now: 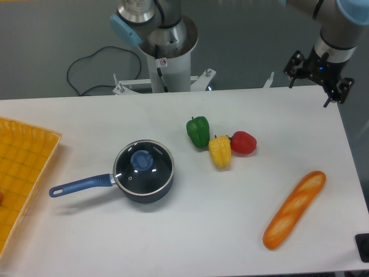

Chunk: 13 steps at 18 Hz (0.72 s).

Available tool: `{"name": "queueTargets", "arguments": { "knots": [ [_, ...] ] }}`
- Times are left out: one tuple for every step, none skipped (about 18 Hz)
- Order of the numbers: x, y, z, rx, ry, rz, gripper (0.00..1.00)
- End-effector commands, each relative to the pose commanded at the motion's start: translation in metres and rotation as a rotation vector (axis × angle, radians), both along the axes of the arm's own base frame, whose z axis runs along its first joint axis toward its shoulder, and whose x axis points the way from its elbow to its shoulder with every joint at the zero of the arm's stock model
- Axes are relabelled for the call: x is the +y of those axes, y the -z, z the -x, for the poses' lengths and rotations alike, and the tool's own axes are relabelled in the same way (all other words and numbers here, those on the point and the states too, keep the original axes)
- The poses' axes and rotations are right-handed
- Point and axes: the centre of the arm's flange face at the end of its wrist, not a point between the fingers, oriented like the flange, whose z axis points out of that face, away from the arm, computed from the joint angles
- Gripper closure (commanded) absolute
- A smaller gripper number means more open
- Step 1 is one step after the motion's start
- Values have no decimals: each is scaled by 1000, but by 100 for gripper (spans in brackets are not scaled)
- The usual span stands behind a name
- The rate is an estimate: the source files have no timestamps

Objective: Open the lid
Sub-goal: 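Move the open gripper from its start pose toward the peppers and saucepan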

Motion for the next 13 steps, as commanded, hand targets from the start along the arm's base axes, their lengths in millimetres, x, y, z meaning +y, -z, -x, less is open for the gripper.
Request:
{"name": "queueTargets", "arguments": {
  "knots": [
    [0,0,0,0,1,-1,0],
    [0,1,0,-2,0,-3,0],
    [1,1,0,-3,0,-6,0],
    [1,1,0,-2,0,-10,0],
    [1,1,0,-5,0,-13,0],
    [2,2,-1,-8,1,-14,0],
    [4,5,-4,-11,6,-13,0],
    [11,7,-7,-14,18,-11,0],
    [17,9,-8,-14,27,-11,0],
    [24,12,-8,-5,38,-13,0],
    [28,11,-8,7,43,-16,0],
    [33,11,-10,13,51,-18,0],
    [37,14,-10,14,54,-15,0]
  ]
}}
